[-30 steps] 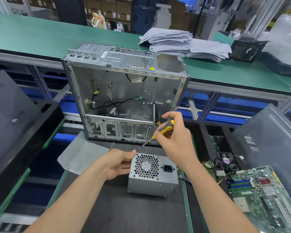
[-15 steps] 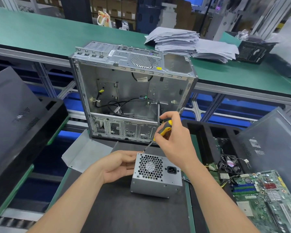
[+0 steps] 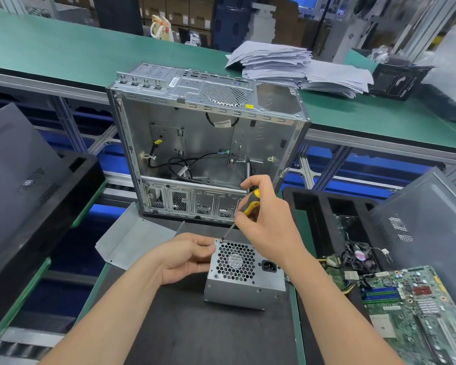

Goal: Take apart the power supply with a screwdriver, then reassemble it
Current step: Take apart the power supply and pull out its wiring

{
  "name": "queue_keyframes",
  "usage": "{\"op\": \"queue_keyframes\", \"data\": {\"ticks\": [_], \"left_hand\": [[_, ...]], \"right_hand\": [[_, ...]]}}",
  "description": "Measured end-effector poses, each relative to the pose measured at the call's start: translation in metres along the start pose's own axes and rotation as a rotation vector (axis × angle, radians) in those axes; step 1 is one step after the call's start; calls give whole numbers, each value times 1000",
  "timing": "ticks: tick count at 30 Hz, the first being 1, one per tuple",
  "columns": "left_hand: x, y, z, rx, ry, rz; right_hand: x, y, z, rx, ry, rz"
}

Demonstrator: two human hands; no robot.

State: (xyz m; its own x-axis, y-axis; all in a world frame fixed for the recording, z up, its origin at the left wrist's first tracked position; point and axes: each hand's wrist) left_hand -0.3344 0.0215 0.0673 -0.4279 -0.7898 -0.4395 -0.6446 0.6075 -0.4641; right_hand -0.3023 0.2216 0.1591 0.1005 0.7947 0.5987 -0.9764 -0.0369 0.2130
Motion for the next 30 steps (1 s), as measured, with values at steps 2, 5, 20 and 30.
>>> {"op": "queue_keyframes", "data": {"ticks": [2,5,20,30], "left_hand": [[0,0,1,-1,-12,-1],[1,0,1,1,-26,-7],[-10,0,-6,-26,105,-62],[-16,6,-3,-48,152,-143]], "right_hand": [[0,1,0,5,-5,11],[0,3,1,8,-20,42],[13,22,18,188,-231,313],[-11,28,18,129,-86,135]]}}
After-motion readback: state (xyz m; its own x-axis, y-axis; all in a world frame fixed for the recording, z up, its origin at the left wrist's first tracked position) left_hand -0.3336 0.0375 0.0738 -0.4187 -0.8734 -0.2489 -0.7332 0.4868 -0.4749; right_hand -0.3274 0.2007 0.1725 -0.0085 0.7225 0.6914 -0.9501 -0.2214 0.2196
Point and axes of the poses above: each hand's wrist, its own y-axis towards the middle knuckle, its own x-axis out of the back of the hand, z = x × y, and after that the axes turned 2 degrees about -x, right-handed
